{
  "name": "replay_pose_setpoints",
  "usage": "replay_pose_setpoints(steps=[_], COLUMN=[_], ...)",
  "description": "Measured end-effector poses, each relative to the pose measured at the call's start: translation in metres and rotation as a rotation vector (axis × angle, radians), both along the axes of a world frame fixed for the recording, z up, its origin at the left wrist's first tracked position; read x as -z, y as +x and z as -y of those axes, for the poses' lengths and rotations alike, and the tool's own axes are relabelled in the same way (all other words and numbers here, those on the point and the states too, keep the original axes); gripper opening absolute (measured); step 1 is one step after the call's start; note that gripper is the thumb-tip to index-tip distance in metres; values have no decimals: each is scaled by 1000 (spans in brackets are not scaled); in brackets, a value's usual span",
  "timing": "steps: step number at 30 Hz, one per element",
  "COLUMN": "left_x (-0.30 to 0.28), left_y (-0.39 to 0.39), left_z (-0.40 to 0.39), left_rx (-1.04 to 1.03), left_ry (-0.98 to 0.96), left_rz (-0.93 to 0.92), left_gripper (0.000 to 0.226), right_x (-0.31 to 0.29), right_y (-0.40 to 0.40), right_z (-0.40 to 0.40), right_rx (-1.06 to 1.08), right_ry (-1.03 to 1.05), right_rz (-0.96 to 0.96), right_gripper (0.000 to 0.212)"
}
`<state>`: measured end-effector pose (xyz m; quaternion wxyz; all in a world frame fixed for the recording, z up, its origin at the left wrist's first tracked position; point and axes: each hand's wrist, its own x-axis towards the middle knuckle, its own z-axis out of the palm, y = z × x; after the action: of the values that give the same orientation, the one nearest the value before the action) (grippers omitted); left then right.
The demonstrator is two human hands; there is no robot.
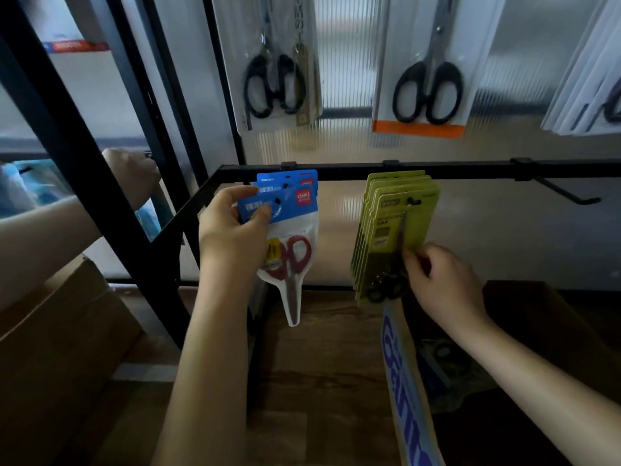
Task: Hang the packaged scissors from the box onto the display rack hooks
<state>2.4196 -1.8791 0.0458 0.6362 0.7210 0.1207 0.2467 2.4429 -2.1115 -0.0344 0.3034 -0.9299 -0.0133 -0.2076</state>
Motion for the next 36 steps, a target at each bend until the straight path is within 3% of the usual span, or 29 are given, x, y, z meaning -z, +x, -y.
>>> replay_pose_setpoints(steps=[18,25,31,34,36], left_x=[31,57,67,75,78], left_y=[44,30,31,29,26], left_z=[7,46,76,80,95], left_rx=[-70,-364,-668,-683,-567], left_ry=[-86,-126,-23,-25,14], left_rz=[115,207,78,273,380], left_gripper=[42,36,50,21,22], right_x=[29,45,56,62,65], right_y=[4,5,0,-5,-9], right_z=[8,31,63,81,92], right_rx=[36,112,135,137,141], right_ry=[-146,-201,-184,-231,-289], right_rz=[48,14,-24,-17,-49], right_gripper=[24,27,27,24,23])
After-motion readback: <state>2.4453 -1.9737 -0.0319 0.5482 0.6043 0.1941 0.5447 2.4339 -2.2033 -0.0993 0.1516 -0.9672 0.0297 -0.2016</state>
